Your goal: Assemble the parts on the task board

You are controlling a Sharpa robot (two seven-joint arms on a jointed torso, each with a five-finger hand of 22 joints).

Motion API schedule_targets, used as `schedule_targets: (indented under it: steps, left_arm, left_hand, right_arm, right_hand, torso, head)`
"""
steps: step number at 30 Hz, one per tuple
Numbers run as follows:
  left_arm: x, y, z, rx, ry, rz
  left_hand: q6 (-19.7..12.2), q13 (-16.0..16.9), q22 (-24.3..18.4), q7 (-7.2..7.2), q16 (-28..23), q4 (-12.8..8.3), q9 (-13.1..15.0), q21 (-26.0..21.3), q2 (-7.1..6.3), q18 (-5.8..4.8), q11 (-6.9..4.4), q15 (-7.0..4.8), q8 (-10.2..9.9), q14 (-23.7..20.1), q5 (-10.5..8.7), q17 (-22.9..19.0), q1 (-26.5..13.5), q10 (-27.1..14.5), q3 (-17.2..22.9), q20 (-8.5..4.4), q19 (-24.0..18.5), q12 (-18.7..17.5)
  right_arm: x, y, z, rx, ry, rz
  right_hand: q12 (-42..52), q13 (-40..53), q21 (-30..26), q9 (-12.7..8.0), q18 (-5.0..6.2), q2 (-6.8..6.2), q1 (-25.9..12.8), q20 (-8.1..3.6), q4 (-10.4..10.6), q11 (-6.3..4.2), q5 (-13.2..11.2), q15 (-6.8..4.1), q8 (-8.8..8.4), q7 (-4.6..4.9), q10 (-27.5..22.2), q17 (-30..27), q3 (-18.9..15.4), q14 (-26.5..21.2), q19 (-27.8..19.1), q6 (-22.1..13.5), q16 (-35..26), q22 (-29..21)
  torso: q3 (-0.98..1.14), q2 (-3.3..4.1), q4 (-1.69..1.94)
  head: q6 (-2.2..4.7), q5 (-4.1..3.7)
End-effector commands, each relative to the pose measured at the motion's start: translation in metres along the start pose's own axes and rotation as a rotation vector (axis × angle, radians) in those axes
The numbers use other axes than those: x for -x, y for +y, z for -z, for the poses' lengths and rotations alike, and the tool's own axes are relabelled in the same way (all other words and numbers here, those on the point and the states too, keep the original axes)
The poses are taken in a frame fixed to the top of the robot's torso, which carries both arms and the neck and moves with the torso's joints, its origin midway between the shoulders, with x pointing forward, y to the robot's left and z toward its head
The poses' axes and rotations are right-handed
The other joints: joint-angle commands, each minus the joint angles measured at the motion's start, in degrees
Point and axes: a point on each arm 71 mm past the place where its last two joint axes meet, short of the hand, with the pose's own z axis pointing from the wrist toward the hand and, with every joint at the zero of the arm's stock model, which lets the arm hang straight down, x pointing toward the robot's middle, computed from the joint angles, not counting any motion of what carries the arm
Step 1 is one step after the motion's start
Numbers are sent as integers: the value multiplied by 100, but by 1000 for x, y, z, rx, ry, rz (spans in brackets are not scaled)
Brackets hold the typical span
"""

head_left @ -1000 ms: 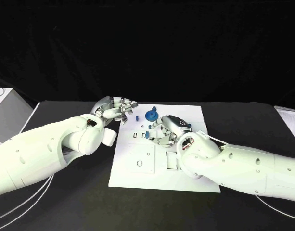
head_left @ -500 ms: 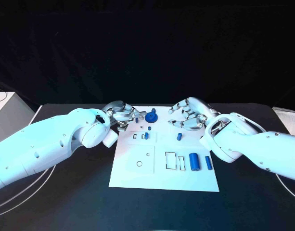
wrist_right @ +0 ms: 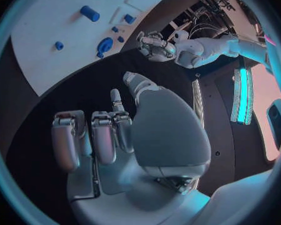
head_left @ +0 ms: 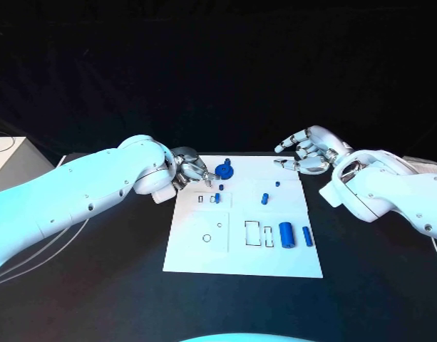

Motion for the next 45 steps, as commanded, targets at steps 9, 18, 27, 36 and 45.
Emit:
schedule_targets:
  steps: [9, 18, 27, 36, 45]
  left_arm:
    - [-1, -11, -14, 106, 85, -227]
    - [-8, -19, -26, 133, 119, -272]
    - [-15, -25, -33, 140, 143, -279]
    - [-19, -27, -36, 141, 162, -282]
    - [-21, -27, -37, 144, 176, -286]
  left_hand:
    - [-116, -69, -23, 24, -38, -2, 76, 3, 52, -39, 36, -21, -9, 379, -1, 896, -160, -83, -129, -3, 13, -29]
    - [-183, -122, -82, 47, -67, -27, 119, -27, 138, -27, 59, 0, -77, 351, 11, 840, -130, -162, -116, 16, -37, -72]
    - [-214, -151, -115, 64, -80, -38, 141, -44, 146, -20, 73, 13, -121, 337, 10, 816, -57, -209, -62, 28, -66, -94]
    - [-228, -165, -131, 73, -81, -40, 149, -52, 138, -17, 81, 21, -140, 334, 9, 815, -40, -231, -49, 34, -80, -104]
    - [-233, -175, -141, 81, -85, -51, 166, -58, 141, -15, 89, 29, -158, 329, 11, 808, 5, -253, -14, 43, -92, -109]
  right_arm:
    - [1, -4, -1, -19, 25, -13]
    - [2, -5, -1, -27, 24, -7]
    - [2, -6, -2, -32, 26, -4]
    - [0, -6, -3, -34, 32, -3]
    - [0, -5, -4, -36, 36, -3]
  right_hand:
    - [-35, 1191, -33, -5, 0, -78, -34, 12, 5, 7, 68, 13, -1, 14, 253, 1308, 36, 559, 443, -29, -18, 1269]
    - [-38, 1189, -35, -9, 1, -95, -42, 14, 9, 10, 96, 16, -8, 19, 250, 1309, 39, 559, 442, -53, -18, 1268]
    - [-43, 1185, -41, -12, 3, -97, -47, 15, 13, 12, 115, 18, -12, 22, 246, 1307, 43, 559, 439, -65, -19, 1263]
    - [-42, 1186, -42, -12, 3, -96, -52, 16, 18, 14, 130, 19, -12, 23, 246, 1307, 46, 559, 439, -68, -19, 1263]
    - [-45, 1183, -43, -12, 3, -96, -57, 17, 22, 14, 138, 20, -11, 24, 244, 1301, 48, 557, 439, -70, -21, 1262]
  torso:
    - [-2, 0, -9]
    - [-6, 10, -8]
    - [-13, 12, -8]
    - [-20, 16, -1]
    - [-18, 14, -3]
  head:
    - [-47, 26]
    - [-62, 27]
    - [-72, -15]
    - [-83, -17]
    - [-103, -12]
